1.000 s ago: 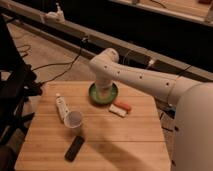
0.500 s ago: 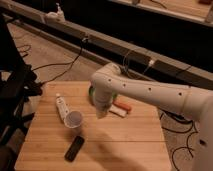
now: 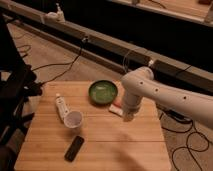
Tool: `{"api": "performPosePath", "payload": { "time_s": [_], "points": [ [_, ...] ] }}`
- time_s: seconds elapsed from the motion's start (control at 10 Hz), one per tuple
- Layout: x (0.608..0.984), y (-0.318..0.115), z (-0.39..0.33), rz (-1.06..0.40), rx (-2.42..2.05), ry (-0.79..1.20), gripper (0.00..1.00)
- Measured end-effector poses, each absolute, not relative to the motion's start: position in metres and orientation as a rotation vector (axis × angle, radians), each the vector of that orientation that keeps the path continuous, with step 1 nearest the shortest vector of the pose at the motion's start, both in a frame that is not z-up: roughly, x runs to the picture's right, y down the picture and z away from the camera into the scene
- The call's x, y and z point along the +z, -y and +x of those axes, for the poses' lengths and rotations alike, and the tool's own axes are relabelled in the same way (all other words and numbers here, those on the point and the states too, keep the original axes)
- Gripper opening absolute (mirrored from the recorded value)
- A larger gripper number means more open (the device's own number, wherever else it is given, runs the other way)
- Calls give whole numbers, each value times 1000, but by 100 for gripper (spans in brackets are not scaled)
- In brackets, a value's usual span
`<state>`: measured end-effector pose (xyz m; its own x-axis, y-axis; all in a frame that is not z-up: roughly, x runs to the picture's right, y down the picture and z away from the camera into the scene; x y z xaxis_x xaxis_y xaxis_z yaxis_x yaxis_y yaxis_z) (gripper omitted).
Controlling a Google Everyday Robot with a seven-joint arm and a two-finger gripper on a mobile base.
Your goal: Move the arm in a circular motion
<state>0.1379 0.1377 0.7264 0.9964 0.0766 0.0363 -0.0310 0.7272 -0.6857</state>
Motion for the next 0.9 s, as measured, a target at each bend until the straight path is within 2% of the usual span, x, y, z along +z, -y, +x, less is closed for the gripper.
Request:
{"api": "performPosePath", "payload": {
  "time_s": [0.2, 0.4, 0.7, 0.9],
  "points": [
    [743, -110, 159, -735, 49, 11, 0],
    [762, -82, 147, -721, -21, -7, 0],
    [780, -49, 78, -690, -187, 48, 0],
    [775, -56, 20, -702, -308, 140, 0]
  ]
}}
